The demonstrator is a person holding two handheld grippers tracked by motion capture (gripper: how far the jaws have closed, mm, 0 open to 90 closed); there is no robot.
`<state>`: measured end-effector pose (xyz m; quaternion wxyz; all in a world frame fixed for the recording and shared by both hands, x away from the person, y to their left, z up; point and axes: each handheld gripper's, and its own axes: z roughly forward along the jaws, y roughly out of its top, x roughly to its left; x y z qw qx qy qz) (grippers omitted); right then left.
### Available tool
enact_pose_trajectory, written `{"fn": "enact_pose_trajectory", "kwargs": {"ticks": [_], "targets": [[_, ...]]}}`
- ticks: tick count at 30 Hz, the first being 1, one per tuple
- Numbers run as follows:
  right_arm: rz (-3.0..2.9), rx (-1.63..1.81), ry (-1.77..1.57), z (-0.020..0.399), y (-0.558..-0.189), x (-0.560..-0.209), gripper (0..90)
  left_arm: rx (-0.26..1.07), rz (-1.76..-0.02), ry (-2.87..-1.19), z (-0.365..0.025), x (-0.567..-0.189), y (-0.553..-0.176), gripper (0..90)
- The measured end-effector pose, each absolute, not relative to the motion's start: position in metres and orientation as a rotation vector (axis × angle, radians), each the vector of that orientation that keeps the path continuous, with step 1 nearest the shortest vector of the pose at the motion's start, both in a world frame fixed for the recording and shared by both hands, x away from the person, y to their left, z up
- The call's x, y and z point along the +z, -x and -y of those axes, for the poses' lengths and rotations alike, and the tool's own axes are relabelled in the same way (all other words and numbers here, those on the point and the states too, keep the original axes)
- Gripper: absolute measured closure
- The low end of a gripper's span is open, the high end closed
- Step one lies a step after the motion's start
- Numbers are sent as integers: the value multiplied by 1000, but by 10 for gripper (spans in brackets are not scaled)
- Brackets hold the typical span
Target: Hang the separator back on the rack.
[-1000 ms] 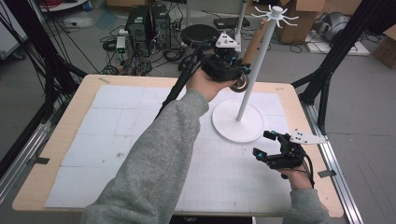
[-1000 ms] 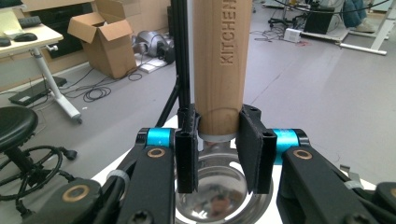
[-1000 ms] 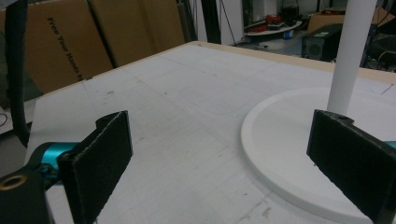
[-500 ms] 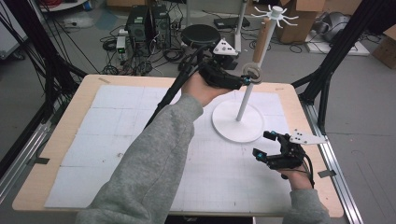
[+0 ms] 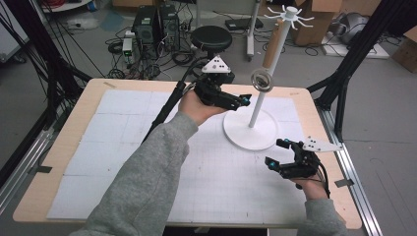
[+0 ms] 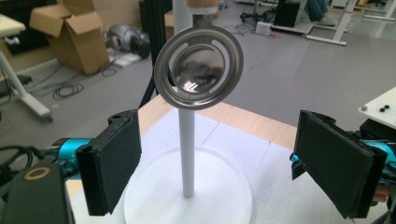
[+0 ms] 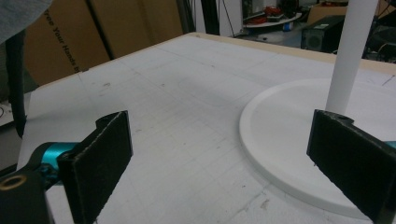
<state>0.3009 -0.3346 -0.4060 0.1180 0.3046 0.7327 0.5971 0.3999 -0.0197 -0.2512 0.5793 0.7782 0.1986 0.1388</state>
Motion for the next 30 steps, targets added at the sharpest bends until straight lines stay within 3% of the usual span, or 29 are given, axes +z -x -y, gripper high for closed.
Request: {"fn": "enact_pose_trajectory", "kwargs": {"ticks": [4, 30], "targets": [[-2151, 1743, -881, 333, -301, -407, 60, 290, -453, -1823, 18, -262, -396, 110], [-2155, 1727, -881, 334, -301, -407, 60, 302, -492, -1850, -32, -317, -378, 112]]}}
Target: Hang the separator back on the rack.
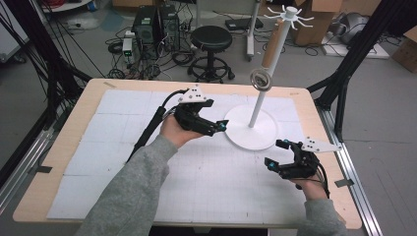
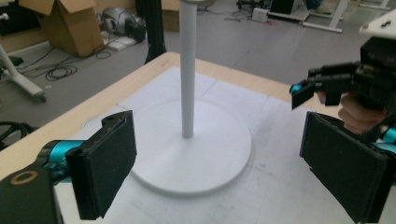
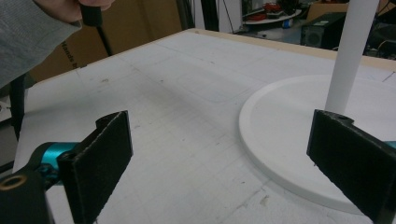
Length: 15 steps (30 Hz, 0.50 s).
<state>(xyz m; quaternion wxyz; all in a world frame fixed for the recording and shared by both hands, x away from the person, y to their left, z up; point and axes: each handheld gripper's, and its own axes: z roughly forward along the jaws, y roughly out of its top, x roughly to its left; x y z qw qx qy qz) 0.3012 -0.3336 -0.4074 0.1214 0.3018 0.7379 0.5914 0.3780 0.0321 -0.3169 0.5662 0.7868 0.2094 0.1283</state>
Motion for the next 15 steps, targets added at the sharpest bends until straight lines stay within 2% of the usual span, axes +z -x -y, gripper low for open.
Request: {"fn": "enact_pose_trajectory", "kwargs": {"ticks": [4, 15], "targets": [[-2156, 1720, -877, 333, -300, -407, 61, 347, -474, -1863, -42, -324, -368, 114], [-2168, 1701, -888, 332, -301, -408, 61, 313, -497, -1839, -76, -344, -358, 115]]}}
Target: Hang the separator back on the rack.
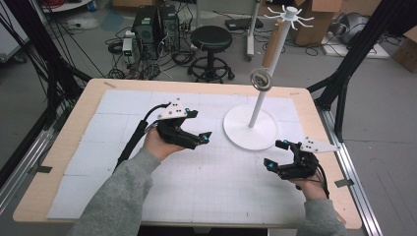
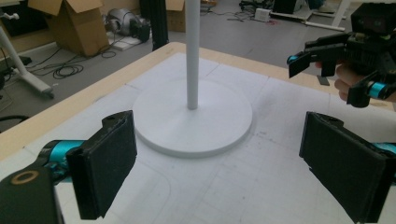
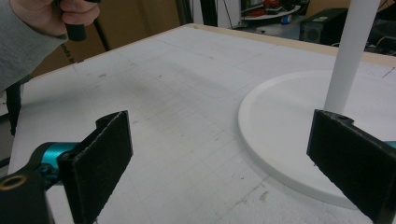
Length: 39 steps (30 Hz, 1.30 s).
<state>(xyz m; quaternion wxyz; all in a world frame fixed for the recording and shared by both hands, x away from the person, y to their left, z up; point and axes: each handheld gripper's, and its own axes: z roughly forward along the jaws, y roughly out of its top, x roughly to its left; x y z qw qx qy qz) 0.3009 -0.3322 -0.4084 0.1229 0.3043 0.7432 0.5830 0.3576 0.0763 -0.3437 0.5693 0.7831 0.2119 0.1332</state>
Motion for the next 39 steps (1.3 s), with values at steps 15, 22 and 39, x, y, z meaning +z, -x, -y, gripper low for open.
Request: {"fn": "enact_pose_trajectory", "kwargs": {"ticks": [15, 22, 39], "targets": [[-2170, 1695, -888, 333, -301, -409, 60, 321, -635, -1799, -140, -372, -348, 114], [-2173, 1699, -899, 333, -301, -409, 60, 366, -676, -1778, -166, -380, -338, 114], [-2185, 1672, -912, 335, -303, -412, 60, 525, -776, -1657, -220, -398, -302, 109]]}}
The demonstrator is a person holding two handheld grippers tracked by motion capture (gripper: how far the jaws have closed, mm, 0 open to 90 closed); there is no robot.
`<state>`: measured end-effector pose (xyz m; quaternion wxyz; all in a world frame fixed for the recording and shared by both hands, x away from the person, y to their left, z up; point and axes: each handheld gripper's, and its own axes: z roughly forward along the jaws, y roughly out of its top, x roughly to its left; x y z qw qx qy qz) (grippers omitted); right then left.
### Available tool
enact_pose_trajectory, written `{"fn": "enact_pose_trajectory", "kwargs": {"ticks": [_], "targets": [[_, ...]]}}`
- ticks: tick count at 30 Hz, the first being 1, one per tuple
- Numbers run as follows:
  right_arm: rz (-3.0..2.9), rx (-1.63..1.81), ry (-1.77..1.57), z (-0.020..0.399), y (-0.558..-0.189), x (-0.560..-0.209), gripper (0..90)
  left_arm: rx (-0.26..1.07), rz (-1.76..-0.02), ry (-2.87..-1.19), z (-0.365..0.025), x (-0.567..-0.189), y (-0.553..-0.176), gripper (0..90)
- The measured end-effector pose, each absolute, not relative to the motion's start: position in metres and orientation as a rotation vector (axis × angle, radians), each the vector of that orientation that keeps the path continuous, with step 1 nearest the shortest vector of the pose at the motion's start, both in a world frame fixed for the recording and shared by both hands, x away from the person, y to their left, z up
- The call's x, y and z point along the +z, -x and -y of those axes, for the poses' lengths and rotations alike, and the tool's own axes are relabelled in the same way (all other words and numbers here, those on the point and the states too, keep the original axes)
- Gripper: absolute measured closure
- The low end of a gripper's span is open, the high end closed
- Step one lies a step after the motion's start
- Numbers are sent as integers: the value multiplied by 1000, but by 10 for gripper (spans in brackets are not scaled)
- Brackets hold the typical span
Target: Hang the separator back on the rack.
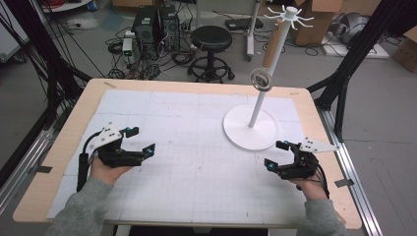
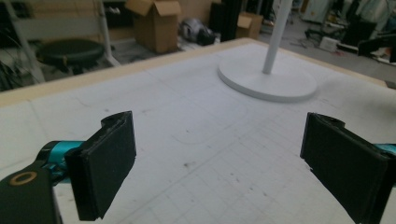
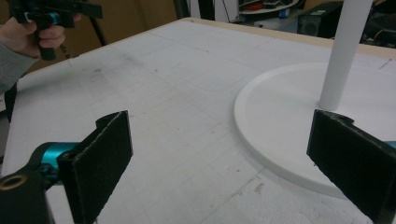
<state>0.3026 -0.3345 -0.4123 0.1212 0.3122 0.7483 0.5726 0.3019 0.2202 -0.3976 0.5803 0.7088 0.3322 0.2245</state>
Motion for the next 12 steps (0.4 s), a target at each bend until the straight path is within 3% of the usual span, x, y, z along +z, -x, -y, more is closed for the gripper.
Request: {"fn": "enact_pose_trajectory", "kwargs": {"ticks": [12], "targets": [[-2135, 1711, -916, 338, -303, -410, 60, 544, -880, -1596, -251, -416, -295, 109]]}}
